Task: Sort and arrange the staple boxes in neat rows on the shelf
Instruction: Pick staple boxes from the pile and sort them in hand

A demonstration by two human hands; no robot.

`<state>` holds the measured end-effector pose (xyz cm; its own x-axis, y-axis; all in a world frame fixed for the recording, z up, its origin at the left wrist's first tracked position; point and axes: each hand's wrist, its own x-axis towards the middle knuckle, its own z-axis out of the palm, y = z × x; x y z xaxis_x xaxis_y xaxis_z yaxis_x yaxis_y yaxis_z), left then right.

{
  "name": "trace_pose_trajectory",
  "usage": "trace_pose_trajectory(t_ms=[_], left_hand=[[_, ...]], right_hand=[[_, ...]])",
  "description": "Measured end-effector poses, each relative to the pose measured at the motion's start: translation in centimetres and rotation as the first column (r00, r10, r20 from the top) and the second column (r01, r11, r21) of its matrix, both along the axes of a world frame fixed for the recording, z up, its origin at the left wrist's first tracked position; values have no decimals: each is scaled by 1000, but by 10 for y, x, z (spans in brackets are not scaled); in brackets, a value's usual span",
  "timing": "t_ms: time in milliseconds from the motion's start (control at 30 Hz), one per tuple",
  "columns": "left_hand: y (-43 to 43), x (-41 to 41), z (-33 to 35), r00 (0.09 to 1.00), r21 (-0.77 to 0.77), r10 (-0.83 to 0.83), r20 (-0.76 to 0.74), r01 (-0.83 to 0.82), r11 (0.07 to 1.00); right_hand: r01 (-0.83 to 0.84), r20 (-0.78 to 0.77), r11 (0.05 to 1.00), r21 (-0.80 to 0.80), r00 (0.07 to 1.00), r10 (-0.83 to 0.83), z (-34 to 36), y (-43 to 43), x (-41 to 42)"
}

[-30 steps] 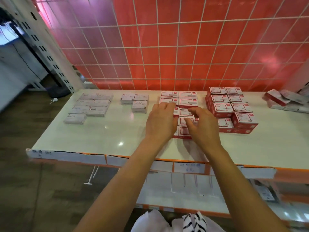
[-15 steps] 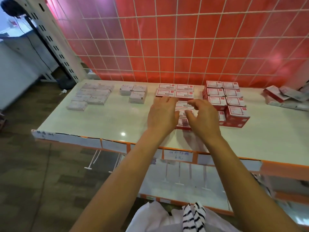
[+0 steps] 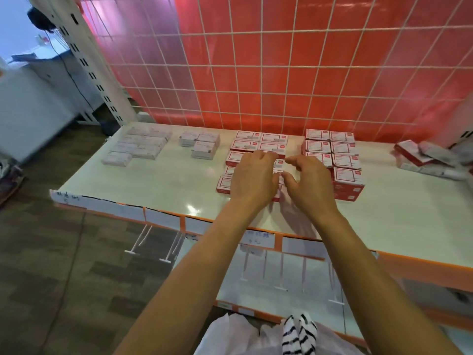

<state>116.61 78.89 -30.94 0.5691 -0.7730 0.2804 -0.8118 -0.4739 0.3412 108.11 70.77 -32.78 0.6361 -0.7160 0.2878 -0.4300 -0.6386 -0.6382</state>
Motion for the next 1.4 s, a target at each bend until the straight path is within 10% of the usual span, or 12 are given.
trace_pose_trajectory(t_ms=[1400], left_hand=[[-178,-154,5,903,15,-427,46,427,904]], right_hand=[[396,-13,914,-91,917,-399,-1,-134,-172]])
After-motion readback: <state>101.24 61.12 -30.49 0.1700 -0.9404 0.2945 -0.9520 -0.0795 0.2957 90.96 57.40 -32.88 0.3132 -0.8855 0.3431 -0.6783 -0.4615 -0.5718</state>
